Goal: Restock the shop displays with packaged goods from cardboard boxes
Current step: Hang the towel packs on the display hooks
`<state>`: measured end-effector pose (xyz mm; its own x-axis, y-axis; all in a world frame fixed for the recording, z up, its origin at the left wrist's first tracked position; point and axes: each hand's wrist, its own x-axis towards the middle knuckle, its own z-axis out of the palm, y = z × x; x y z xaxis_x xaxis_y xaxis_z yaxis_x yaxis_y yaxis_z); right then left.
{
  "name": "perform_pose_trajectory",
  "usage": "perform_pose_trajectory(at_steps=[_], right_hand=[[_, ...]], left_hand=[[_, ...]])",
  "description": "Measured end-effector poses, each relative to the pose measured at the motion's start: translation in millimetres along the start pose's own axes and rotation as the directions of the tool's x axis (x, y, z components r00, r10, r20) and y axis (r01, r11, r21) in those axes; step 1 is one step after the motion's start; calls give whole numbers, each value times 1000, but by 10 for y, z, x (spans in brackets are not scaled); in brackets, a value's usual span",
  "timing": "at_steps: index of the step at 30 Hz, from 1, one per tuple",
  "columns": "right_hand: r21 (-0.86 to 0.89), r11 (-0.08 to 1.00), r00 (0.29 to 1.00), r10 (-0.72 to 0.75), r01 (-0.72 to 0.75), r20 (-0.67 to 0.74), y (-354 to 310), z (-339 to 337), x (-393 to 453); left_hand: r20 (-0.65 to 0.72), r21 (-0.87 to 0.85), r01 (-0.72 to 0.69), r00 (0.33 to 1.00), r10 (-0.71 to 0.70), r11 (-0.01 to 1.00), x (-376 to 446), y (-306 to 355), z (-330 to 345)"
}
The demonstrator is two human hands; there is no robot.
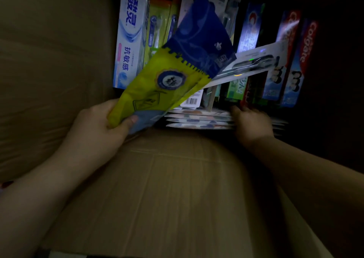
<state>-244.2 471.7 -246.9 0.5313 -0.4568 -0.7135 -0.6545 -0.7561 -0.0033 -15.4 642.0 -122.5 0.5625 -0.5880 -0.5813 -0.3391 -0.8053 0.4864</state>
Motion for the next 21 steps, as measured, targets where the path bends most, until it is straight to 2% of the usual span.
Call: perform_pose_trajectory(at_steps=[4,8,14,17,21], right_hand=[[-48,993,994,-104,105,21,7,-158,-25],[-8,993,992,-118,119,41,-20,-349,-266],[86,984,987,-153,157,-49,1,-995,-767],[119,984,989,-124,132,-78,100,-1487,-1128],[299,954,987,49,0,-155,261,-2242,-1733]], left_hand=[[-2,-26,4,1000,-4,1000,-3,-15,-19],[27,-7,-36,999,36,999,-84,22,-84],[-15,-62,-1,1000,0,998,-301,303,-353],[-48,-153,24,998,-31,988,-480,557,-673],[-144,-188,37,987,-65,981,-843,978,-1219]])
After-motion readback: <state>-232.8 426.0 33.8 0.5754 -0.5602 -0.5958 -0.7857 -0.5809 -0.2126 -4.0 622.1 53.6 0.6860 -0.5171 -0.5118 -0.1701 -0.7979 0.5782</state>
